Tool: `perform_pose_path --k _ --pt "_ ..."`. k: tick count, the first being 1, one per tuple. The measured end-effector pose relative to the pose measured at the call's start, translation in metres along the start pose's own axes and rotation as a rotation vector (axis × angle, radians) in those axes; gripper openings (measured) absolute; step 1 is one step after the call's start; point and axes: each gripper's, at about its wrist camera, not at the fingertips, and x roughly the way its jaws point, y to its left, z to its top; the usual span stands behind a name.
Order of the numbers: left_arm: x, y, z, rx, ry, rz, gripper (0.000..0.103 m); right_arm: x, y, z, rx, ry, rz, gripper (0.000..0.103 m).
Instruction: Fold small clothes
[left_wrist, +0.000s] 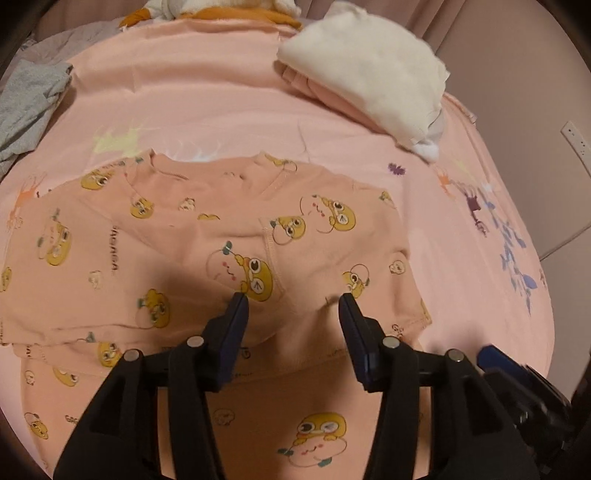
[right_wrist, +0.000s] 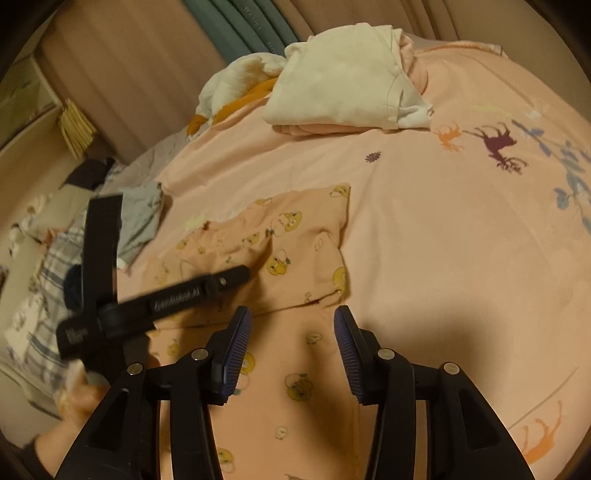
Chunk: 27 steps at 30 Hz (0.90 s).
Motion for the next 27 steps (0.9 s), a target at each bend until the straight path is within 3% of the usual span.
perform_pose_path --k 5,9,12,18,22,27 --pt "-0.034 0.027 -0.007 -0.033 -0.063 0.005 0.060 0.024 0.011 0.013 0.017 0.043 0.123 0.047" --pt "-0.055 0.068 -0.017 -0.082 -0.099 0.062 0.062 0.056 0.025 0.028 0.020 0.088 0.166 0.047" --pt "-0.064 0.101 -0.024 -0.138 -0.096 0.110 0.062 0.086 0.033 0.036 0.043 0.135 0.128 0.047" --pt "-0.083 0.154 -0.040 -0.258 -0.113 0.127 0.062 0.118 0.043 0.033 0.047 0.185 0.059 0.046" --pt "-0.092 0.178 -0.047 -0.320 -0.120 0.133 0.062 0.121 0.050 0.035 0.007 0.193 -0.016 0.008" --pt "-0.107 0.197 -0.052 -0.375 -0.148 0.139 0.062 0.094 0.062 0.046 -0.042 0.098 -0.029 0.006"
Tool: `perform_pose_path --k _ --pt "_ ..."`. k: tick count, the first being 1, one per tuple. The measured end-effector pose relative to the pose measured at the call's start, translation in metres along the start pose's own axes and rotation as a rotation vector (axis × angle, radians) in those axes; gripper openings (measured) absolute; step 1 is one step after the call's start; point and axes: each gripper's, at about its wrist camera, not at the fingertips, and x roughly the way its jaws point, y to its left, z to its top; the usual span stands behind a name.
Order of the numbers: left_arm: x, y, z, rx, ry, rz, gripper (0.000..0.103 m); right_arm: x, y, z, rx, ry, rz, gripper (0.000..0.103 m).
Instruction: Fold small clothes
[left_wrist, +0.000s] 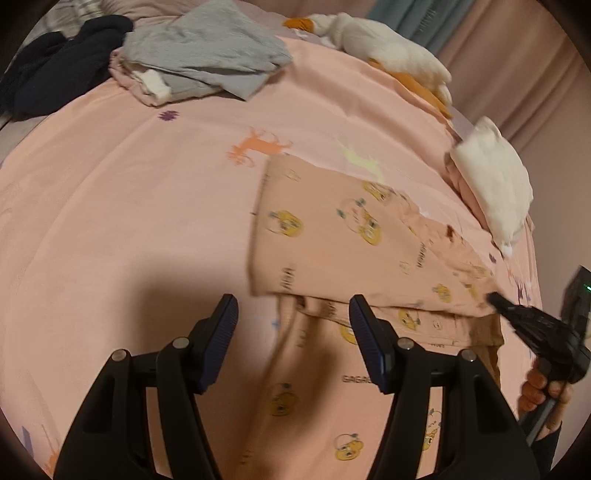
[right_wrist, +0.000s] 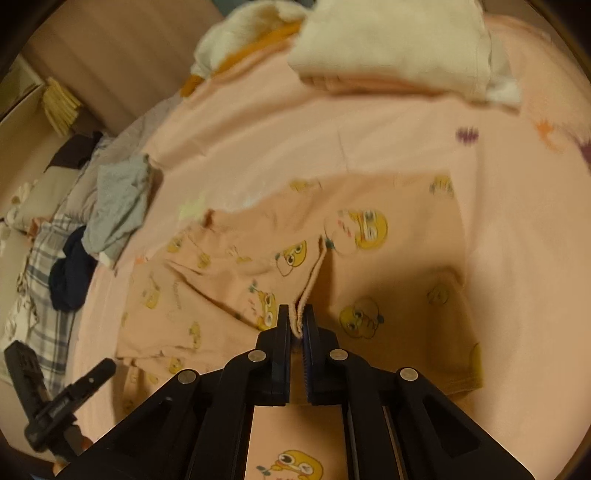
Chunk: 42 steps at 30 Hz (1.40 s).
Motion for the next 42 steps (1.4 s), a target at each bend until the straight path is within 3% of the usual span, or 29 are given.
perform_pose_path --k 3,6,14,18,20,23,29,36,38,39,42 --pt "-0.007 0.010 0.003 -0.022 -0.017 -0.002 0.062 -0.033 -0.002 0.005 -0.006 -0.106 0.012 0.006" --pt "-0.008 0.014 0.005 -0.029 -0.017 -0.001 0.062 -0.048 -0.012 0.004 -0.023 -0.145 -0.038 0.006" --pt "0.011 -0.009 0.011 0.039 0.018 -0.008 0.062 -0.017 -0.065 -0.009 0.055 0.007 -0.152 0.010" --pt "0.019 -0.031 0.018 0.128 0.009 -0.004 0.060 -0.042 -0.066 -0.002 0.037 -0.110 -0.127 0.010" --pt "0.024 -0.041 0.020 0.163 0.003 -0.009 0.049 -0.048 -0.061 0.004 -0.003 -0.143 -0.081 0.010" --pt "0.037 -0.054 0.020 0.223 0.013 -0.008 0.033 -0.037 -0.053 0.007 -0.043 -0.112 -0.039 0.010" --pt "0.069 -0.058 0.013 0.259 0.082 0.034 0.032 0.012 -0.064 0.006 -0.002 0.021 -0.130 0.010" --pt "0.051 -0.045 0.016 0.219 0.083 -0.016 0.039 -0.018 -0.074 -0.004 0.038 -0.006 -0.060 0.014" --pt "0.036 -0.040 0.012 0.206 0.066 -0.030 0.052 -0.034 -0.077 -0.008 0.041 -0.008 -0.038 0.034" --pt "0.030 -0.037 0.009 0.202 0.061 -0.035 0.055 -0.039 -0.079 -0.012 0.046 -0.008 -0.025 0.039" --pt "0.010 -0.018 -0.003 0.174 0.049 -0.046 0.064 -0.056 -0.086 -0.025 0.058 0.000 0.005 0.043"
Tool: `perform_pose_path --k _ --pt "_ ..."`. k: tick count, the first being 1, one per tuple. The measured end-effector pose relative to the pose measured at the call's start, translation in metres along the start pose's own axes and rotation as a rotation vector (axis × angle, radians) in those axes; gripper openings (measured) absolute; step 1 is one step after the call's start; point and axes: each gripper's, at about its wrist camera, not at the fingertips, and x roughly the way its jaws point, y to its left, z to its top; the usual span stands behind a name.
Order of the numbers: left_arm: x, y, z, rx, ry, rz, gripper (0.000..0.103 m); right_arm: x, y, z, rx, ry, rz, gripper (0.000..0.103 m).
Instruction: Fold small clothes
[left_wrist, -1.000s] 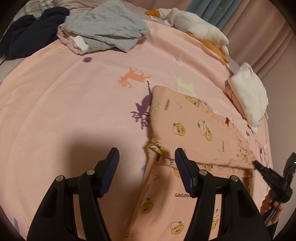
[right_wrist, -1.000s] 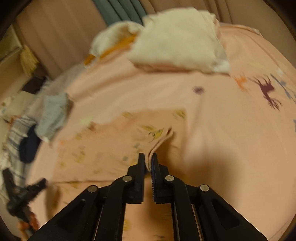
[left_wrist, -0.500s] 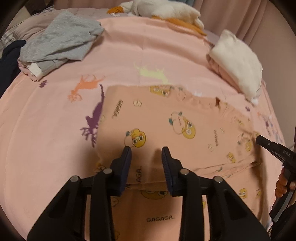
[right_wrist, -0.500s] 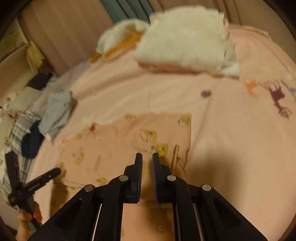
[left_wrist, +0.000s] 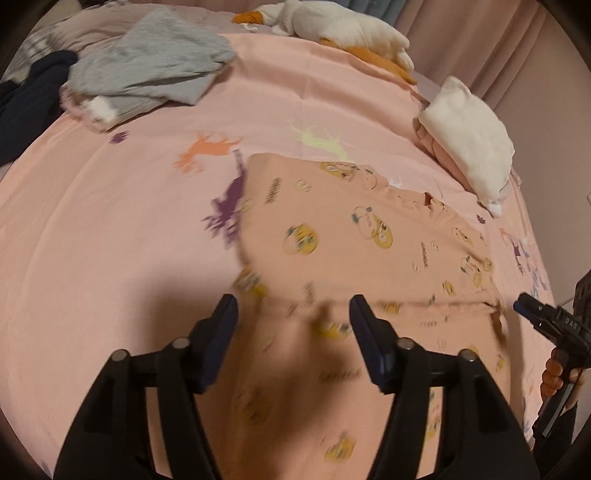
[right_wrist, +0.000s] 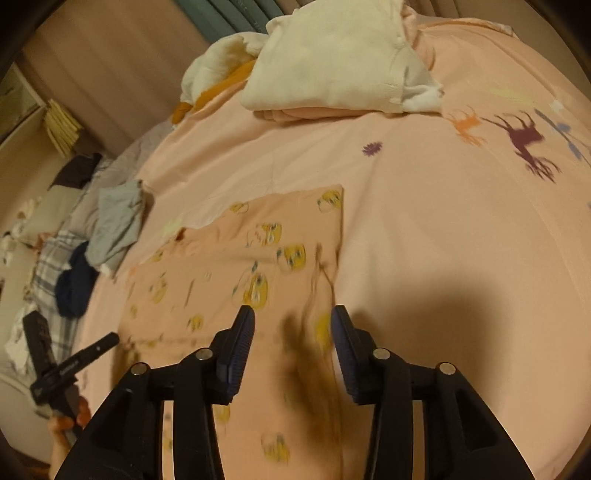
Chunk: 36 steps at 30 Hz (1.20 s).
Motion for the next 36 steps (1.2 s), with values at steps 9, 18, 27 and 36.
perform_pose_path --k 9,18,27,36 --pt "-0.018 0.037 -0.053 -0.102 0.087 -0.109 0.062 -0.015 -0.024 -0.048 0.064 0.096 0.066 0.043" --pt "-0.029 0.036 -0.088 -0.128 0.139 -0.294 0.050 -0.008 -0.024 -0.085 0.129 0.203 0.237 0.043" --pt "-0.047 0.047 -0.124 -0.171 0.184 -0.392 0.040 -0.020 -0.023 -0.117 0.152 0.253 0.334 0.043" --pt "-0.066 0.050 -0.160 -0.180 0.233 -0.430 0.035 -0.033 -0.025 -0.143 0.144 0.296 0.361 0.043"
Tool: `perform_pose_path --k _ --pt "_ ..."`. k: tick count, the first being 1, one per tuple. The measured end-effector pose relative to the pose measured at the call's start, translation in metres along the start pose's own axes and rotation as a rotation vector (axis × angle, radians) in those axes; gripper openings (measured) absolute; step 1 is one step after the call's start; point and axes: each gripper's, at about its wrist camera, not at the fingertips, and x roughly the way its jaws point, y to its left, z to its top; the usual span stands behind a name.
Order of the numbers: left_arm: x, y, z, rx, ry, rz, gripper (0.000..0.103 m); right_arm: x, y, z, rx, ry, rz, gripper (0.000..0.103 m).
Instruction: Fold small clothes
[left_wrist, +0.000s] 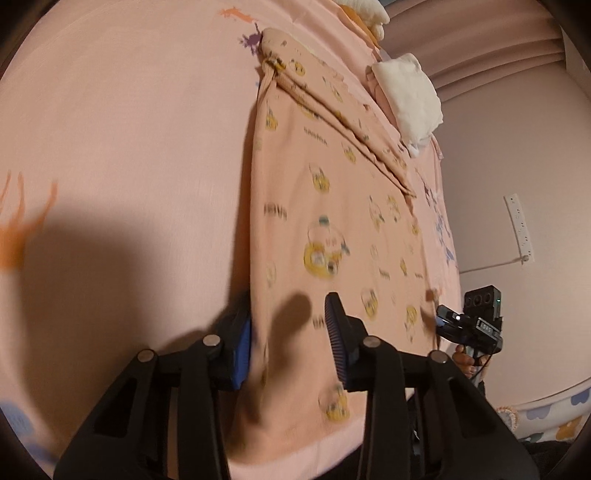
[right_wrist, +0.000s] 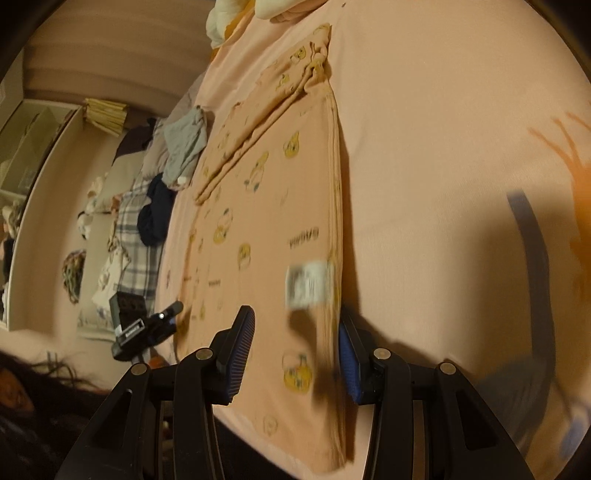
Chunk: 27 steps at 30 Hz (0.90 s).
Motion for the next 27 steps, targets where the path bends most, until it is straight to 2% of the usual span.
perform_pose_path --k 4,6,9,12,13,14,16,18,22,27 --pt "-0.001 -0.002 -0.015 -0.003 0.008 -0.013 0.034 0.001 0.000 -0.011 -0.001 0.013 0.011 0.043" --pt "0.000 -0.006 -0.017 0.006 -0.001 0.003 0.033 0.002 0.001 -0.013 -0.008 0.007 0.003 0.043" --pt "0.002 -0.003 -0.014 0.001 0.000 0.021 0.024 0.005 0.001 -0.010 -0.012 0.003 -0.005 0.043" --pt "0.002 0.002 -0.014 -0.017 -0.006 0.039 0.011 0.005 0.002 -0.010 -0.029 -0.004 -0.027 0.038" --pt "0.001 0.003 -0.014 -0.021 -0.012 0.046 0.005 0.004 0.002 -0.012 -0.036 -0.009 -0.043 0.031" --pt "0.000 0.004 -0.016 -0.027 -0.016 0.051 0.004 0.003 0.001 -0.014 -0.043 -0.018 -0.065 0.022" --pt "-0.002 0.006 -0.017 -0.047 -0.026 0.041 0.003 0.002 -0.002 -0.017 -0.041 -0.027 -0.080 0.009" --pt "-0.005 0.005 -0.017 -0.055 -0.035 0.041 0.002 -0.001 -0.002 -0.020 -0.044 -0.046 -0.073 0.007" --pt "-0.011 -0.003 -0.014 -0.057 -0.054 -0.013 0.001 -0.011 0.010 -0.019 -0.078 -0.098 -0.012 0.006" --pt "-0.026 -0.017 -0.002 -0.060 -0.115 -0.100 0.000 -0.023 0.027 -0.009 -0.119 -0.159 0.054 0.006"
